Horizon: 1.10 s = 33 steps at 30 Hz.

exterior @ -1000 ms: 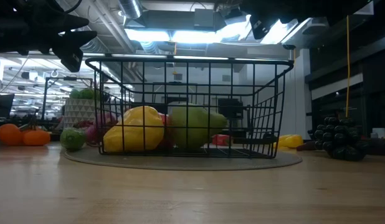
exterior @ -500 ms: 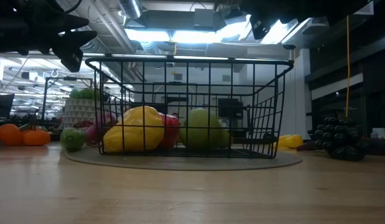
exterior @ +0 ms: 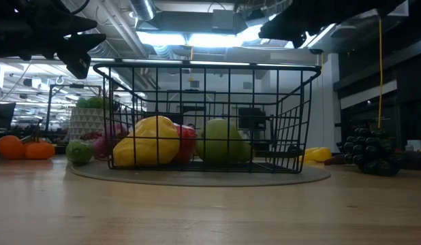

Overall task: Build produce basket
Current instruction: Put the black grapes into the black wire basket

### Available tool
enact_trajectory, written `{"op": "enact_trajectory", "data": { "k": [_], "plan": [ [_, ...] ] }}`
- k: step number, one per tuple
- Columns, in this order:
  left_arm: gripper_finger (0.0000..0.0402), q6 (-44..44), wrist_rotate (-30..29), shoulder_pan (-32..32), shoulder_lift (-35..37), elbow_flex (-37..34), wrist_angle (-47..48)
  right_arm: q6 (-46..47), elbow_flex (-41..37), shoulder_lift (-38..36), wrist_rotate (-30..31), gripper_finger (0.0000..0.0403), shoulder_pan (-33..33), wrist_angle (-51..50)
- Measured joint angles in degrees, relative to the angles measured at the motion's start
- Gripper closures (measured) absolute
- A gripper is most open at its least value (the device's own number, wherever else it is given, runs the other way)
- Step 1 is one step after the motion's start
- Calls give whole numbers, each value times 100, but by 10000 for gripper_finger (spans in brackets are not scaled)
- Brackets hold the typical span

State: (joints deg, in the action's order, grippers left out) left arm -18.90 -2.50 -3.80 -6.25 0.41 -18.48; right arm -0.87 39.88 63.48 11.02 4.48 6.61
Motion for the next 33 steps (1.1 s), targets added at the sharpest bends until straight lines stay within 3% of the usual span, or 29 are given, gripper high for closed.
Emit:
{"op": "enact_trajectory", "data": {
  "k": [6,11,18,28,30,33],
  "plan": [
    [286,0,2,1,-1,2,-2,231,537,-950,894,267,-134,-1863],
    [286,0,1,1,-1,1,-1,660,1225,-1732,864,262,-370,-3422],
    [286,0,2,1,-1,2,0,512,1139,-2297,844,262,-379,-3859],
    [286,0,1,0,0,0,-1,662,450,-2235,867,262,-383,-4090],
    [286,0,0,1,1,0,0,1110,294,-2207,628,262,-383,-4184],
    [286,0,0,1,-1,2,-2,1816,158,-2159,-310,262,-383,-4308]
  ]
}}
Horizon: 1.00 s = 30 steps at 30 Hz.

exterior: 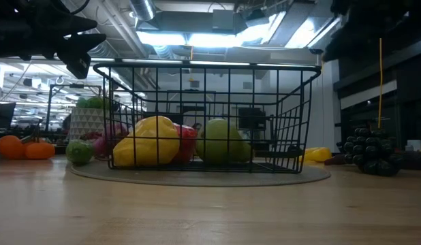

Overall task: Build produce basket
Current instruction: Put the black grapes into the black wire basket

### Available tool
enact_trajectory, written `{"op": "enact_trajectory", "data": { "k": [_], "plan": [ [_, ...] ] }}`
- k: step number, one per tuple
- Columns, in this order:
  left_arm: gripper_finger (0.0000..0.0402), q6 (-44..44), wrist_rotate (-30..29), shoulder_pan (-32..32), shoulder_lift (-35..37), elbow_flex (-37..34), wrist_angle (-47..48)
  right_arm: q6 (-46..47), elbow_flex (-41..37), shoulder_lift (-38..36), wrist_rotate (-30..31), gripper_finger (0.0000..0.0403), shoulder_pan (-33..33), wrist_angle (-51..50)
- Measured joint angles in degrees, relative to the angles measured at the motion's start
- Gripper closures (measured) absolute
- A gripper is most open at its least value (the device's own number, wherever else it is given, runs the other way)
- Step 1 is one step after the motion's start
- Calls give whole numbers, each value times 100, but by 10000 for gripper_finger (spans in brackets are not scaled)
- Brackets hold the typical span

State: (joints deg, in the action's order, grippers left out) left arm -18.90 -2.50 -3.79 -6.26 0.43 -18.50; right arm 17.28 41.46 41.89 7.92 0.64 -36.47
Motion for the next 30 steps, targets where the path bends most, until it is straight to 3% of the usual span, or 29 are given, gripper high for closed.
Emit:
{"op": "enact_trajectory", "data": {
  "k": [2,5,22,30],
  "plan": [
    [286,0,2,-1,0,-1,2,325,-98,17,-574,262,5,-6],
    [286,0,0,-2,0,-2,2,672,-238,46,-891,262,2,-125],
    [286,-2,0,0,0,0,-4,2971,-1029,787,-911,262,0,-557],
    [286,-2,-2,0,1,-1,-7,3810,-1033,1491,-396,262,0,-489]
  ]
}}
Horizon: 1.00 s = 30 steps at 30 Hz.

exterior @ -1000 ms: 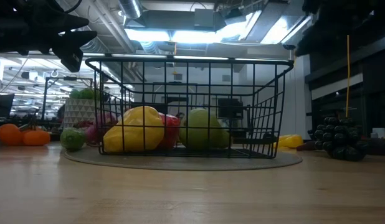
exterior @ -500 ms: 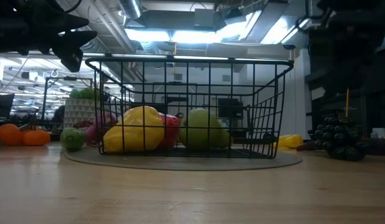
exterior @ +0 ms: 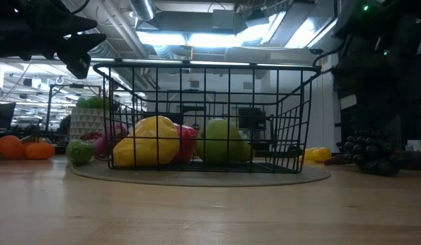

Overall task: Build produce basket
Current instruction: Put the black grapes into the black wire basket

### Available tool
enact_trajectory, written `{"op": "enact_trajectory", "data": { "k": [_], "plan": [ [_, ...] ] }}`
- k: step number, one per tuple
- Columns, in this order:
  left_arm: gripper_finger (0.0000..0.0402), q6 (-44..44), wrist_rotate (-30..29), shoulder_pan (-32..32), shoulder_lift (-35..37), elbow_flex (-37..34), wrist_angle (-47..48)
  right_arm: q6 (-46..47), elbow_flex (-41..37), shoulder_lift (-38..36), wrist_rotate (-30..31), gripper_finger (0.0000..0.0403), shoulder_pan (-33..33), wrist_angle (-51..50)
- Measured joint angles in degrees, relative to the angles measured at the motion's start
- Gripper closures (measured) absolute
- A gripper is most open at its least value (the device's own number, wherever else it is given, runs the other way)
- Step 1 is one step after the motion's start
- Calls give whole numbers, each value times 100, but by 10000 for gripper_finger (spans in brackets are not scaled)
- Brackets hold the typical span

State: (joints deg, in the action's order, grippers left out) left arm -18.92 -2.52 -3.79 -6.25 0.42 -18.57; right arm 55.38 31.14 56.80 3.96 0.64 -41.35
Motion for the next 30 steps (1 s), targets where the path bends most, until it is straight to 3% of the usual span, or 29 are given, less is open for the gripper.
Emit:
{"op": "enact_trajectory", "data": {
  "k": [16,20,26,30],
  "plan": [
    [286,2,0,0,-1,-1,2,15,9,1149,529,266,0,447],
    [286,2,0,0,-1,-1,4,-504,9,1164,457,295,0,517],
    [286,2,0,-1,1,1,4,-1282,2,1175,345,382,4,979],
    [286,2,0,0,-1,-1,4,-1665,32,1175,306,385,87,1478]
  ]
}}
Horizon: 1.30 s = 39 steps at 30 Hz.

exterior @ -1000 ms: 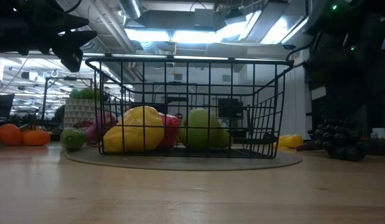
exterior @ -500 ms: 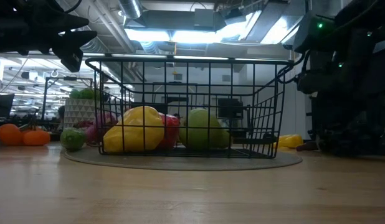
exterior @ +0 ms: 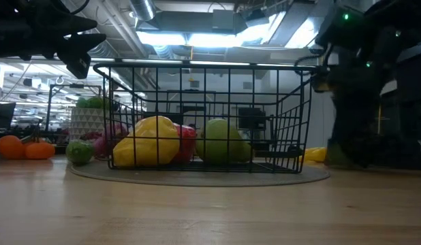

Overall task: Build produce basket
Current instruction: Put the black grapes into the black wire basket

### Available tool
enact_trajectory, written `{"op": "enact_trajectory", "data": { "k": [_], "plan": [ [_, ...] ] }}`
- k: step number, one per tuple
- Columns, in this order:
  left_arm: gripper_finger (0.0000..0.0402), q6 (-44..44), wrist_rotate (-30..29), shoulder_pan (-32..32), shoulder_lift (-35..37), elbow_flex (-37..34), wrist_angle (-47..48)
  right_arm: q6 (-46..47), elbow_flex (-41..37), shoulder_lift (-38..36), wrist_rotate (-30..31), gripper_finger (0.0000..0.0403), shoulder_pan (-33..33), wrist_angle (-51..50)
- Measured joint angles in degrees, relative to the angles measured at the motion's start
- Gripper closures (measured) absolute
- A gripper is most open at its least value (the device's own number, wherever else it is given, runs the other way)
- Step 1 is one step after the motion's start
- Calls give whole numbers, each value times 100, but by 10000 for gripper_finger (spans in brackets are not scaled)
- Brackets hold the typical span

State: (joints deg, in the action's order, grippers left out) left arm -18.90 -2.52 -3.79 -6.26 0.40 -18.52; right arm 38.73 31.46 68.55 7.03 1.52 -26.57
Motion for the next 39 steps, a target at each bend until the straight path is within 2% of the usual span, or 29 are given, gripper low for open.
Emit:
{"op": "enact_trajectory", "data": {
  "k": [5,9,13,18,21,24,27,32,36,39],
  "plan": [
    [286,0,0,0,0,0,0,-471,412,-14,21,396,187,11],
    [286,0,0,0,2,1,0,-687,893,-77,106,395,312,-360],
    [286,0,0,0,2,2,0,-864,1487,-119,525,396,405,-1067],
    [286,-2,2,-2,1,0,2,-946,2355,-122,1354,396,444,-1988],
    [286,0,0,0,2,2,2,-1229,2763,-125,1752,395,442,-2112],
    [286,0,0,-2,2,2,2,-1842,3000,-125,1838,395,442,-1813],
    [286,0,2,0,2,0,2,-2605,3076,-125,1786,394,442,-1105],
    [286,0,2,0,0,2,2,-3659,3076,-125,1134,391,442,-160],
    [286,0,2,0,1,0,2,-4044,3076,-125,640,376,442,239],
    [286,0,2,-2,0,2,2,-4051,3025,-122,490,363,442,513]
  ]
}}
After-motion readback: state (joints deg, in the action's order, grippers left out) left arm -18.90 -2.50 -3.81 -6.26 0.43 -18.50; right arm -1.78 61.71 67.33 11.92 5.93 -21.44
